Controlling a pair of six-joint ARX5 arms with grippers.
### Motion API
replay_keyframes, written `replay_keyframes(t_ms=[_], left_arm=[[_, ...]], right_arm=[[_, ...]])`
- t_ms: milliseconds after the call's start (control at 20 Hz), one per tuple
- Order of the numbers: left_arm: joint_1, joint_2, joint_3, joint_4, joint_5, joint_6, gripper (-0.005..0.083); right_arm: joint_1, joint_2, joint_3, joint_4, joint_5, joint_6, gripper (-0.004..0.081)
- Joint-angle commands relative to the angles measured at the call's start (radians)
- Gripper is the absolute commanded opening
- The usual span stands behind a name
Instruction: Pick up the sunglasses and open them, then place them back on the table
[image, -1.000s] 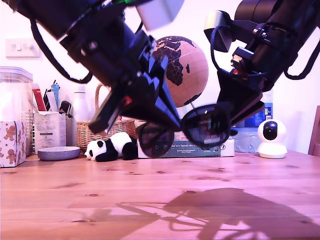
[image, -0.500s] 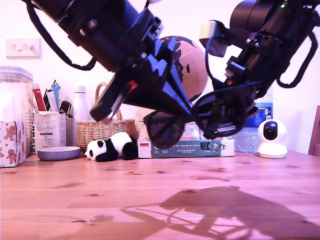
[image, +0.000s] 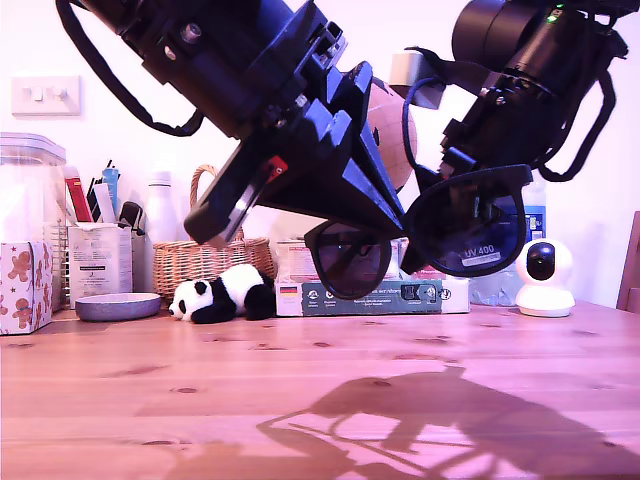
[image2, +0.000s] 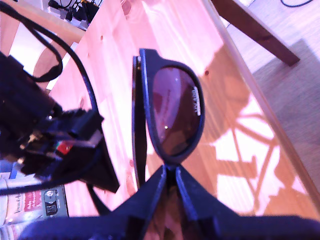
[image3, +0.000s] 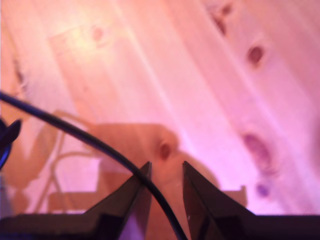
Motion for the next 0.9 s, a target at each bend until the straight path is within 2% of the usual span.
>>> replay_keyframes(t_ms=[0, 300, 500, 600, 850], left_arm=[[-0.025, -0.008, -0.006, -0.009, 0.019, -0.003, -0.0020], [-0.029, -0.008, -0.006, -0.012, 0.019, -0.003, -0.0020], [-0.007, -0.007, -0.006, -0.012, 0.019, -0.003, -0.0021], [0.009, -0.006, -0.006, -0.012, 0.020, -0.003, -0.0021], [0.047, -0.005, -0.006, -0.012, 0.042, -0.003, -0.0020]], right_arm=[[-0.003, 0.012, -0.007, 0.051, 0.011, 0.008, 0.0173], [-0.005, 0.012, -0.007, 0.079, 0.055, 0.008, 0.0276], [-0.005, 0.012, -0.007, 0.041, 0.054, 0.009, 0.0285], [-0.005, 0.012, -0.007, 0.027, 0.054, 0.009, 0.0326], [-0.004, 0.012, -0.003, 0.027, 0.055, 0.016, 0.0357]])
